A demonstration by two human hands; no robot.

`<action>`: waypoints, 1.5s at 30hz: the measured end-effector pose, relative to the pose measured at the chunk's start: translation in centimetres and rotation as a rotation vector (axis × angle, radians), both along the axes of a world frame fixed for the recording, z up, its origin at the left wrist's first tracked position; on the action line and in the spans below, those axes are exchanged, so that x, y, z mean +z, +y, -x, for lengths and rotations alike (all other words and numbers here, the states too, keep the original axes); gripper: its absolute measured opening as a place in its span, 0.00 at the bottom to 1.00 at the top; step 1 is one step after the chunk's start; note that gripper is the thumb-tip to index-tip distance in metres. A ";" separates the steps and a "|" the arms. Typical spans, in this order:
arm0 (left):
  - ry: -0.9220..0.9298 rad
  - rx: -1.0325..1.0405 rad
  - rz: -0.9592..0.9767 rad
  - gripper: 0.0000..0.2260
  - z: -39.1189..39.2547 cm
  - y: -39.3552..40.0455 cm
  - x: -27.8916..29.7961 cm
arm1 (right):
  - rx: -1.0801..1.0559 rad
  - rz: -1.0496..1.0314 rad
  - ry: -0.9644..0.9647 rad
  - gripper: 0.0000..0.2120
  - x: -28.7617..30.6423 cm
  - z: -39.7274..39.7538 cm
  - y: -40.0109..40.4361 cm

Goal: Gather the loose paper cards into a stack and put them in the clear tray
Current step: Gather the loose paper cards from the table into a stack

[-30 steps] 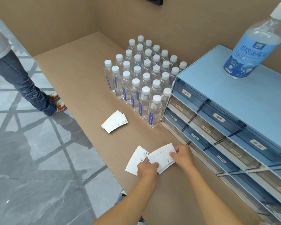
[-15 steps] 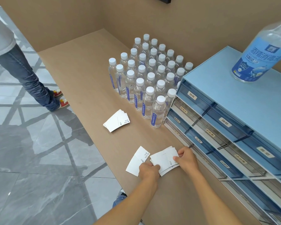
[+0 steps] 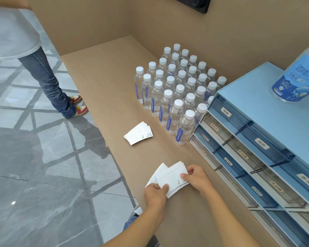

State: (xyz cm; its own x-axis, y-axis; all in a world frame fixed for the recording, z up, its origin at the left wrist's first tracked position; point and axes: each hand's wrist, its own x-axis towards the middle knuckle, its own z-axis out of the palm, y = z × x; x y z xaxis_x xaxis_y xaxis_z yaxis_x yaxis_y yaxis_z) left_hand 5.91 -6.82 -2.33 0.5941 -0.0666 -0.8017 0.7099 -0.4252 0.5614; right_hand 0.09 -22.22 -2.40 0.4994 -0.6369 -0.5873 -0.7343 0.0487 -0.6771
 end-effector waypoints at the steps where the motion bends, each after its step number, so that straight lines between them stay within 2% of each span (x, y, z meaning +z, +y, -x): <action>1: 0.001 0.036 -0.020 0.11 -0.1 0.6 0.0 | 0.054 0.023 0.013 0.06 0.0 -1.0 0.5; 5: 0.157 0.244 0.021 0.06 -0.8 2.3 0.1 | 0.218 0.120 0.087 0.09 -0.2 -4.5 2.3; 9: 0.231 0.348 0.038 0.08 -1.7 2.9 0.1 | 0.327 0.253 0.237 0.10 -0.4 -6.0 3.4; 14: 0.280 0.379 0.071 0.07 -2.7 2.7 0.4 | 0.235 0.164 0.213 0.10 -0.5 -5.8 3.4; 19: 0.210 0.297 -0.004 0.07 -3.0 2.8 -0.6 | 0.152 0.120 0.172 0.14 -0.9 -5.1 3.5; 21: 0.178 0.237 -0.025 0.05 -3.3 3.1 -1.1 | 0.090 0.047 0.125 0.12 -1.1 -4.7 3.6; 25: 0.095 0.078 -0.007 0.10 -4.0 3.3 -1.6 | -0.027 -0.141 0.047 0.02 -1.1 -2.8 3.4; 28: -0.024 -0.153 0.020 0.09 -4.9 2.5 -0.9 | -0.193 -0.165 -0.004 0.07 -0.6 -0.5 3.2; 31: -0.130 -0.397 0.056 0.08 -5.8 0.8 0.0 | -0.351 -0.164 -0.079 0.02 0.2 2.2 3.6; 34: -0.221 -0.601 0.123 0.08 -6.1 -0.9 0.4 | -0.480 -0.132 -0.133 0.06 0.8 4.7 4.8; 39: -0.198 -0.920 0.263 0.07 -4.0 -2.8 -0.2 | -0.736 -0.112 -0.162 0.01 1.0 9.0 7.5; 45: -0.099 -1.174 0.344 0.02 -1.2 -3.6 -1.5 | -1.059 -0.092 -0.287 0.06 0.3 12.7 12.6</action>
